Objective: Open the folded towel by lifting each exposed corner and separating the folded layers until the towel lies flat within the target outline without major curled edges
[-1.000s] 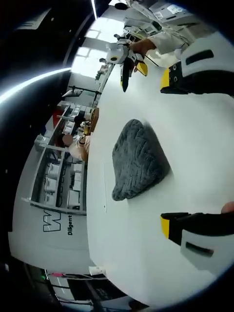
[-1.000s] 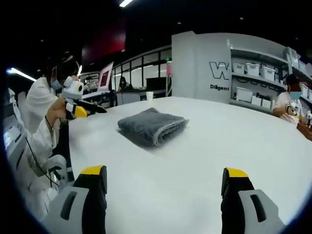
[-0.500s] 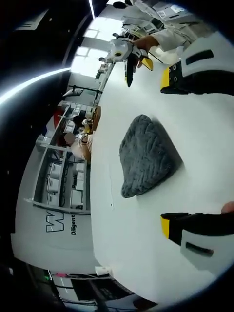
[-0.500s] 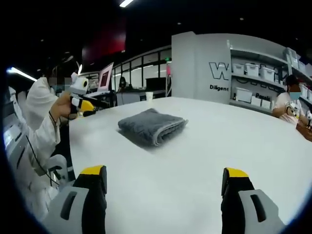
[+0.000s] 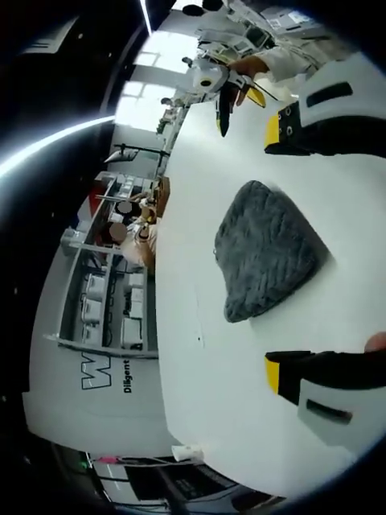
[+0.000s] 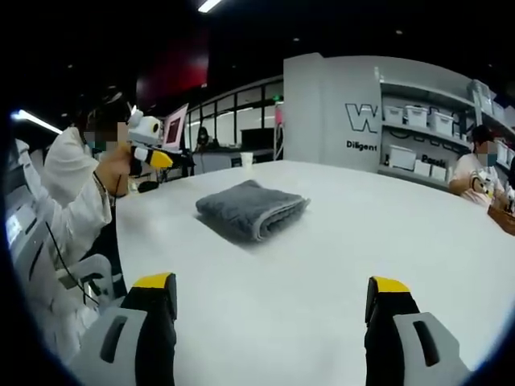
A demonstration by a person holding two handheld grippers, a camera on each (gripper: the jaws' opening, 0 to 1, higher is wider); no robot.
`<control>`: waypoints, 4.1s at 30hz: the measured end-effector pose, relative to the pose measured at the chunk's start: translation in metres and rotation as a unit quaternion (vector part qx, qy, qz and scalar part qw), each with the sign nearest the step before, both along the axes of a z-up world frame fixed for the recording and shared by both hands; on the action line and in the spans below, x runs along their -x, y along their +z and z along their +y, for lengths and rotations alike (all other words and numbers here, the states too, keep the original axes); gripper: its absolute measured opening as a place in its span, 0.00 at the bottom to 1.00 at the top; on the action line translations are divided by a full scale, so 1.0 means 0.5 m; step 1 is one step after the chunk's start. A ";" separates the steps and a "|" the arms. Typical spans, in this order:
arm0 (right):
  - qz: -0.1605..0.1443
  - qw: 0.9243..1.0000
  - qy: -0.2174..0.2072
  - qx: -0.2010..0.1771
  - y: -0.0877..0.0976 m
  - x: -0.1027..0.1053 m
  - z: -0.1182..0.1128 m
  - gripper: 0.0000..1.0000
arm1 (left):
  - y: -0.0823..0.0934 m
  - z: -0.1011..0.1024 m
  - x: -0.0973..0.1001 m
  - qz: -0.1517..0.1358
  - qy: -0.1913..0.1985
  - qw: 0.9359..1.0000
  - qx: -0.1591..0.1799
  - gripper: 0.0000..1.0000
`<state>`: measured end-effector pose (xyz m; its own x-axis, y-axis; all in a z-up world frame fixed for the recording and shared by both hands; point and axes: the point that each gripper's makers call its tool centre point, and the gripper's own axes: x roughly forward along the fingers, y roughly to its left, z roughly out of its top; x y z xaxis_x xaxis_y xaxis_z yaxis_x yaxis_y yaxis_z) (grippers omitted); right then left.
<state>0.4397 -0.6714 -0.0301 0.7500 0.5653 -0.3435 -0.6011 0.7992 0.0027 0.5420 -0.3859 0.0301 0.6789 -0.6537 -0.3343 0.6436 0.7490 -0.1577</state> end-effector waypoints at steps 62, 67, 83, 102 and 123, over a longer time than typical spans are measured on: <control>-0.015 1.000 0.004 0.002 0.023 0.016 -0.009 0.95 | -0.164 -0.050 -0.294 0.064 0.017 0.997 -0.033 0.20; -0.016 1.000 0.006 0.001 0.024 0.017 -0.006 0.95 | -0.168 -0.057 -0.291 0.059 0.014 0.997 -0.040 0.14; -0.018 1.000 0.013 0.005 0.030 0.023 0.002 0.95 | -0.087 -0.062 -0.258 -0.002 0.001 1.000 -0.023 0.06; -0.025 0.999 0.018 0.010 0.041 0.033 0.012 0.95 | 0.033 -0.085 -0.130 -0.122 -0.077 0.990 0.012 0.06; -0.036 0.999 0.023 0.013 0.058 0.043 0.016 0.96 | 0.072 -0.111 0.066 -0.221 -0.205 0.953 -0.041 0.06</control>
<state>0.4181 -0.6632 -0.0008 0.7471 0.5906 -0.3050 -0.6344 0.7705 -0.0621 0.5088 -0.4415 0.0659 0.4583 -0.8781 -0.1377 0.8748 0.4183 0.2445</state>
